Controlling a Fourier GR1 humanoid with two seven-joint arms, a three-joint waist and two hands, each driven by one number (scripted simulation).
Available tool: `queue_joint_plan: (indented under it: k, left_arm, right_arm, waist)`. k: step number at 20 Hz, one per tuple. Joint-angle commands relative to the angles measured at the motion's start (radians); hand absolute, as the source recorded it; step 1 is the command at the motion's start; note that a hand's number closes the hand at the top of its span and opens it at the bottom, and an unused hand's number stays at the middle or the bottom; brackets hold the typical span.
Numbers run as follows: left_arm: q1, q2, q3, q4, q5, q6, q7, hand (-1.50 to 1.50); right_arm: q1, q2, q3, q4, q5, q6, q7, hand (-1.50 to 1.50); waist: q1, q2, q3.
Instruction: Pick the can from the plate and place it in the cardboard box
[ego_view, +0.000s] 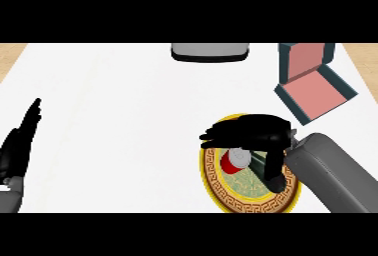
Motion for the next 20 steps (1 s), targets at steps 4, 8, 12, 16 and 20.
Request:
queue_joint_plan:
  k: [4,8,12,16,20]
  left_arm:
    - [0.0,-0.03,0.015,-0.004,-0.034,-0.02,0.002,0.0]
    - [-0.058,-0.025,0.048,0.09,-0.048,-0.036,-0.021,0.0]
    - [-0.029,-0.035,0.066,0.047,-0.049,-0.054,-0.038,0.0]
    - [0.022,-0.073,0.053,0.026,-0.07,-0.028,-0.067,0.0]
    - [0.021,-0.067,0.051,-0.061,-0.093,-0.045,0.033,0.0]
  right_arm:
    - [0.073,-0.006,0.04,-0.062,0.1,0.029,-0.007,-1.5]
    - [0.002,0.043,0.018,-0.044,0.102,0.129,0.097,-1.5]
    - [0.006,0.087,0.021,0.043,0.158,0.094,0.07,-1.5]
    - [0.065,0.167,0.022,0.099,0.236,-0.172,0.051,1.5]
    - [0.047,0.167,-0.056,0.129,0.262,-0.216,-0.01,1.5]
  waist:
    - [0.001,0.002,0.0]
    - [0.001,0.003,0.0]
    - [0.006,0.003,0.0]
    - [0.012,0.004,0.001]
    - [0.009,0.002,0.001]
